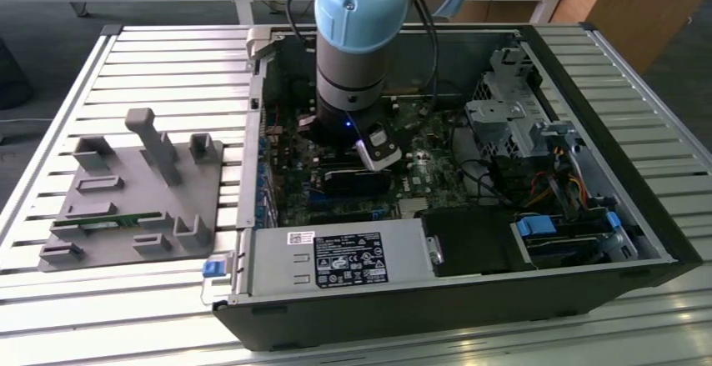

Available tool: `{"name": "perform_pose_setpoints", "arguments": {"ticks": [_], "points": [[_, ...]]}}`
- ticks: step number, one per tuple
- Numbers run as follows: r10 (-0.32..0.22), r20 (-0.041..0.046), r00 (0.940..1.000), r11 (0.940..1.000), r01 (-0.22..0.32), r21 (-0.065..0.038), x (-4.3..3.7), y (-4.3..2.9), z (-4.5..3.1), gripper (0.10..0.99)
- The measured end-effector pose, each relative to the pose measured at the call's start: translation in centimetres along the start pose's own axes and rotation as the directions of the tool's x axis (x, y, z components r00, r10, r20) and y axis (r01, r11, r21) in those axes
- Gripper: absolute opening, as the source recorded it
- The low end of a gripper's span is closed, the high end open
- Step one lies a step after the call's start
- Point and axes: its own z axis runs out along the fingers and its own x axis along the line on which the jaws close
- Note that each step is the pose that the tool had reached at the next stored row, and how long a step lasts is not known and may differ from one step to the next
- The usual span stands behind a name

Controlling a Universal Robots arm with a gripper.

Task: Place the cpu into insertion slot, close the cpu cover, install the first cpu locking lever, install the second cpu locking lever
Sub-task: 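Install the second cpu locking lever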

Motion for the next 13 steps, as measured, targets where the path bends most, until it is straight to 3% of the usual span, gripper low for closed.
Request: {"name": "perform_pose_setpoints", "arguments": {"ticks": [13], "points": [[0.001,0.0002,1.0000,1.0000,-0.001,0.000,0.11,0.79,-2.75,0.106]]}}
